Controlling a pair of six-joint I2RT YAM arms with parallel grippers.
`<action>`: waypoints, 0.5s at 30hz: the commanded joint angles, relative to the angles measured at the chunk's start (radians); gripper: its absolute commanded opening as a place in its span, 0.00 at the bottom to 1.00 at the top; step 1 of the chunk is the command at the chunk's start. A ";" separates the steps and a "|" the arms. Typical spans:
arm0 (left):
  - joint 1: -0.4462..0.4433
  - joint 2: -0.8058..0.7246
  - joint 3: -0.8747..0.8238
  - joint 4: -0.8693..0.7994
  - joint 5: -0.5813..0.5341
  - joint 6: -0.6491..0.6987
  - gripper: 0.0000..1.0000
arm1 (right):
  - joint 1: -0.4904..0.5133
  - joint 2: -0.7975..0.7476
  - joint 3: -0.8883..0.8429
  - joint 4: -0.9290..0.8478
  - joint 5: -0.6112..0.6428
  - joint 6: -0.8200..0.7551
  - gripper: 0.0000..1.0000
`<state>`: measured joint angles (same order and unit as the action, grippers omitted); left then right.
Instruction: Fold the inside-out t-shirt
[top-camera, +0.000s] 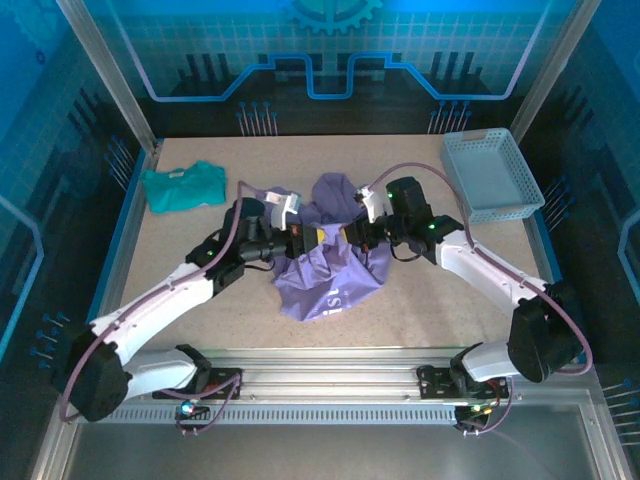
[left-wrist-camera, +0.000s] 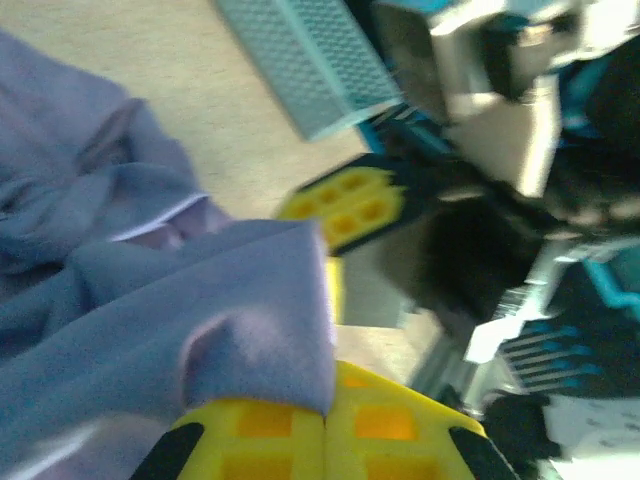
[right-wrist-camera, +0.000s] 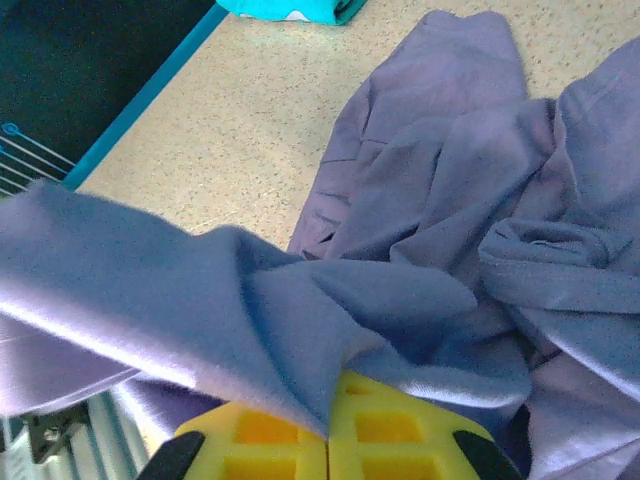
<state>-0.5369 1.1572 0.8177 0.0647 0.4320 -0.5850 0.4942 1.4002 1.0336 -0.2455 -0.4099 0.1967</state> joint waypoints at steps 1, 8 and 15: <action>0.044 -0.040 -0.063 0.146 0.209 -0.176 0.00 | 0.018 0.024 0.075 -0.079 0.152 -0.050 0.12; 0.066 -0.052 -0.080 0.182 0.188 -0.212 0.00 | 0.035 -0.026 0.080 -0.172 0.306 -0.032 0.23; 0.069 -0.032 -0.075 0.206 0.180 -0.225 0.00 | 0.174 -0.205 -0.027 -0.157 0.359 -0.188 0.34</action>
<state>-0.4793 1.1275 0.7486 0.2241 0.5842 -0.7883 0.6048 1.2575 1.0386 -0.3916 -0.0914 0.0967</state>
